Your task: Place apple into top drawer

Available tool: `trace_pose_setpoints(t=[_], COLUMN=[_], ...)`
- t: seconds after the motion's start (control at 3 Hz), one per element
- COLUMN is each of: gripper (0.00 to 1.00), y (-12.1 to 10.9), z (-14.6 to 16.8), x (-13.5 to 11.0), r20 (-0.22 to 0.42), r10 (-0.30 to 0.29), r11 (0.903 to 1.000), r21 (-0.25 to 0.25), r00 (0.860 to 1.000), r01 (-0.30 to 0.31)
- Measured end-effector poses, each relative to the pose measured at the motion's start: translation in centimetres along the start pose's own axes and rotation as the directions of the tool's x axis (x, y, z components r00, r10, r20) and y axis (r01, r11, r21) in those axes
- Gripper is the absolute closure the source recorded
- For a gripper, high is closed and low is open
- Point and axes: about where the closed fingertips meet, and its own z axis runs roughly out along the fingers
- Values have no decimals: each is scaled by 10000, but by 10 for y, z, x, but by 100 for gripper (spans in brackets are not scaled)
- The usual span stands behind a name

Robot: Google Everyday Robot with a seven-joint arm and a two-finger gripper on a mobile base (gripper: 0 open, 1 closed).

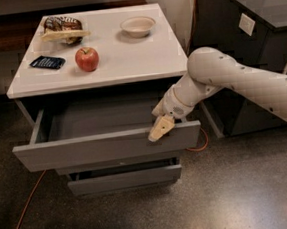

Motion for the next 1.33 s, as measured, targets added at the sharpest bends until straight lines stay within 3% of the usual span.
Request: trace_pose_setpoints(t=[0.33,0.67,1.0,1.33], gripper=[48,79,99,100], y=[-9,-11,-7,6], z=[-10,-13,-12,-3], x=[6,4,0,-6], r20=[413,516,509,246], r10=[1014,1497,1546,1395], r11=[9936,9858,9840,9847], r21=[-533,-842,-973,-1087], r00=[9940,9874,9867,9899], r01=[-991,-1450,-1491,-1361])
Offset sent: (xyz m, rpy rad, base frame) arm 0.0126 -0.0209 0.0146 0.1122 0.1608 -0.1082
